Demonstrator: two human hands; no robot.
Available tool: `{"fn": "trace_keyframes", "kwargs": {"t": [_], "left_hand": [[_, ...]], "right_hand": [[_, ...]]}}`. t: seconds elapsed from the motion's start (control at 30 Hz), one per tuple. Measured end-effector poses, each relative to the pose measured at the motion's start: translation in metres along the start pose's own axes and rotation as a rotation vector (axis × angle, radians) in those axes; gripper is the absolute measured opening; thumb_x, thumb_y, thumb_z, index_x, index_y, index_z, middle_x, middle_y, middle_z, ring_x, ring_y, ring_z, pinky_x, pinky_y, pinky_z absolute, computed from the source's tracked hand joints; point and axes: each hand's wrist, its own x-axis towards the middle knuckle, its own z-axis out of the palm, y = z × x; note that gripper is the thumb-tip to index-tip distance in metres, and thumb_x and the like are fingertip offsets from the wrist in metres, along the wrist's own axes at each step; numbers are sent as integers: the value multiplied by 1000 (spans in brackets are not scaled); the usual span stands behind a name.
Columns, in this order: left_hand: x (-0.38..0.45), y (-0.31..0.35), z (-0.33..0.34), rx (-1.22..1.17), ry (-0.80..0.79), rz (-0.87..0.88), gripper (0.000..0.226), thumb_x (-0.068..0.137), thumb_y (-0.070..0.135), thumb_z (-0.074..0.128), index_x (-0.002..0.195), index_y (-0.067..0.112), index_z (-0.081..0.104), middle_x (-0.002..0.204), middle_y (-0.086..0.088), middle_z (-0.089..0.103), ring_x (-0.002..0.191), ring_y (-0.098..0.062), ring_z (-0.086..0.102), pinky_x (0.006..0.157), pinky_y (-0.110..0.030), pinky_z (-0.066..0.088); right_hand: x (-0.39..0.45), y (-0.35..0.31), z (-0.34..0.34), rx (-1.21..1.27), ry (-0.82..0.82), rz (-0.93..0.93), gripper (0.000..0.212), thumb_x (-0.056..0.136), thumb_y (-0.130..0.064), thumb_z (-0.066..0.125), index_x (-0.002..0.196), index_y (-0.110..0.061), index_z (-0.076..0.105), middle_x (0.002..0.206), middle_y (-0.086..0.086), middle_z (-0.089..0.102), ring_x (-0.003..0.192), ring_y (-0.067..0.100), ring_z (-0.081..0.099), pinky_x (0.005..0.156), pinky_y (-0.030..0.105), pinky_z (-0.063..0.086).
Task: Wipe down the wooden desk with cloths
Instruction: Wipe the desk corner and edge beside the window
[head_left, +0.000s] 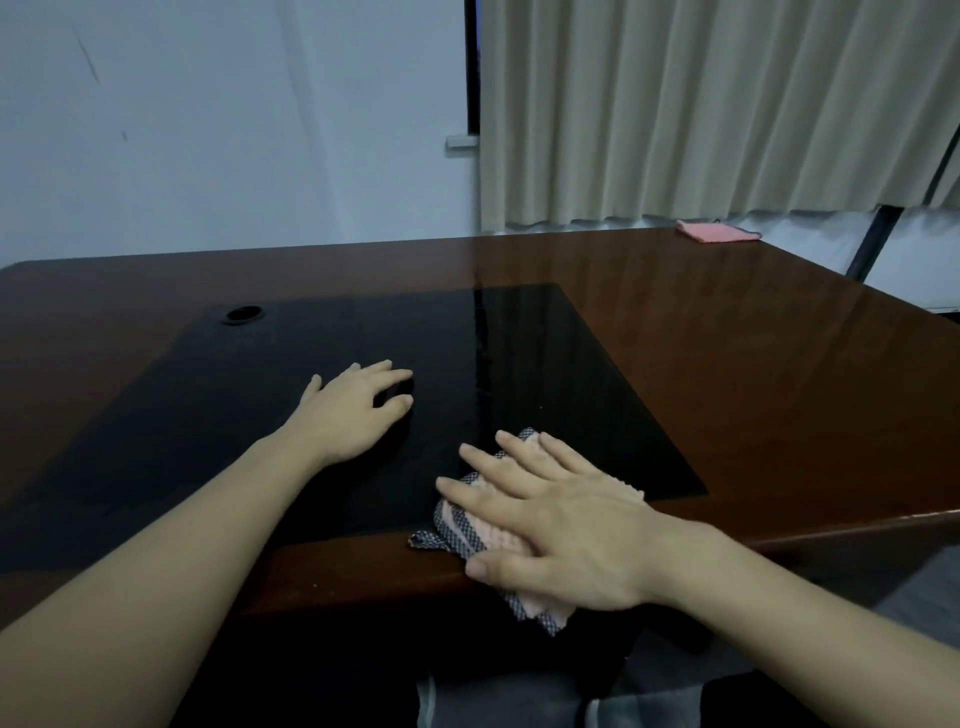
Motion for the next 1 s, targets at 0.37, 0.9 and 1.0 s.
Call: {"fn": "trace_keyframes", "kwargs": {"t": [0.37, 0.9, 1.0], "left_hand": [[-14, -11, -7, -4, 12, -29, 50, 106, 50, 37, 155, 40, 35, 168, 10, 19, 156, -23, 12, 124, -58, 2], [-29, -9, -19, -19, 57, -13, 51, 105, 50, 39, 155, 40, 34, 168, 10, 20, 156, -23, 12, 124, -59, 3], [-34, 11, -16, -6, 31, 44, 51, 106, 50, 38, 155, 41, 33, 168, 9, 19, 156, -24, 11, 124, -59, 0]], "right_hand": [[53, 65, -17, 41, 55, 250, 66, 96, -75, 19, 156, -55, -1, 169, -14, -9, 155, 17, -15, 125, 46, -8], [68, 12, -16, 111, 95, 61, 66, 101, -67, 24, 160, -44, 6, 169, -13, -5, 155, 13, -10, 125, 41, -7], [59, 33, -24, 115, 182, 140, 64, 102, -62, 29, 160, -44, 10, 168, -16, 2, 156, 12, -6, 125, 48, -3]]}}
